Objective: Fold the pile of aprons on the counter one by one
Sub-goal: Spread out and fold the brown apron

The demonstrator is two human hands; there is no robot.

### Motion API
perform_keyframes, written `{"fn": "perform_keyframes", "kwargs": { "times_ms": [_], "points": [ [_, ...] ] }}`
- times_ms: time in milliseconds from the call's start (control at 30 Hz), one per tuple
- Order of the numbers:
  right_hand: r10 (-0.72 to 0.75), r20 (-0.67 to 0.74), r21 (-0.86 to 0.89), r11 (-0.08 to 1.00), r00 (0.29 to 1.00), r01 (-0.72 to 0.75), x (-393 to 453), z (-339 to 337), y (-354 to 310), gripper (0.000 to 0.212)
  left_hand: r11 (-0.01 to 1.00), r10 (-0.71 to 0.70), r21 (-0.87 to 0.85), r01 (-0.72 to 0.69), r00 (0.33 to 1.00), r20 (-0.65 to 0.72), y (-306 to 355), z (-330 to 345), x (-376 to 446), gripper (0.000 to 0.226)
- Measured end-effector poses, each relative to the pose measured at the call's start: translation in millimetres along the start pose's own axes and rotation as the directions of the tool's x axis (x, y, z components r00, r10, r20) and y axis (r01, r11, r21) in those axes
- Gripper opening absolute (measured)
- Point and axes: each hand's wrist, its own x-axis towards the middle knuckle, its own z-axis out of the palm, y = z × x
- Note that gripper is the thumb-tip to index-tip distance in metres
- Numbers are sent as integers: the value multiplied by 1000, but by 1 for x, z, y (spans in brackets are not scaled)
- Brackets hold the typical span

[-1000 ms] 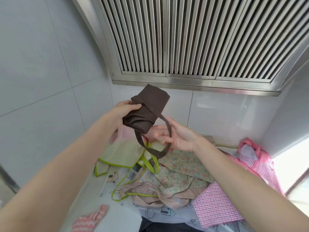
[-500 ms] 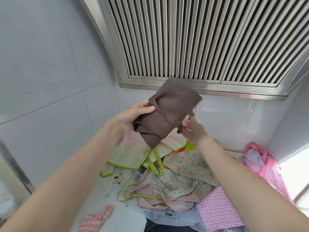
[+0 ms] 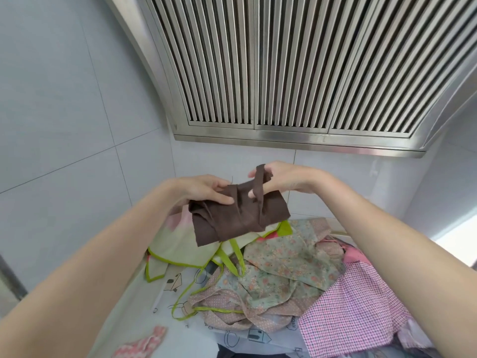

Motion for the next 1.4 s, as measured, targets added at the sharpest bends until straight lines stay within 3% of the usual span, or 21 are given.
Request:
{"fn": "perform_keyframes", "kwargs": {
  "times_ms": [133, 233, 300, 400, 533, 633, 700, 800, 933, 1167, 1400],
  "points": [
    [3, -57, -72, 997, 998, -7, -1, 2, -5, 35, 980, -40, 200, 18, 993, 109, 18, 11, 6, 22],
    [100, -18, -185, 977, 995, -101, 0, 10, -4, 40, 883, -12, 470, -6, 999, 34, 25, 24, 16, 7],
    [103, -91, -275, 954, 991, -124, 0, 14, 1, 41, 844, 53, 536, -18, 997, -50, 25, 34, 26, 14],
    [96, -334, -274, 942, 938, -195, 3, 19, 15, 33, 925, 87, 380, -15, 981, -174, 24, 44, 34, 33],
    [230, -548, 21, 965, 804, -262, -1, 10, 46, 35, 946, 147, 318, -57, 952, -268, 36, 53, 47, 36],
    [270, -681, 92, 954, 681, -286, -27, -9, 64, 35, 973, 167, 198, -119, 954, -247, 53, 61, 56, 37],
    [277, -695, 72, 945, 664, -319, -48, -20, 69, 36, 982, 174, 103, -158, 970, -170, 64, 78, 62, 38],
    [269, -682, 31, 939, 680, -341, -73, -31, 71, 48, 942, 296, 187, -277, 952, -82, 84, 114, 72, 35],
    [323, -819, 182, 930, 474, -319, -124, -67, 87, 52, 907, 408, 131, -400, 912, -40, 118, 156, 83, 35],
    [249, -879, 75, 915, 407, -397, -231, -150, 101, 53, 810, 586, 61, -583, 809, -42, 202, 247, 104, 30],
    [104, -963, -16, 899, 249, -438, -390, -266, 109, 47, 662, 736, -67, -746, 665, -127, 341, 374, 142, 17]
  ]
}}
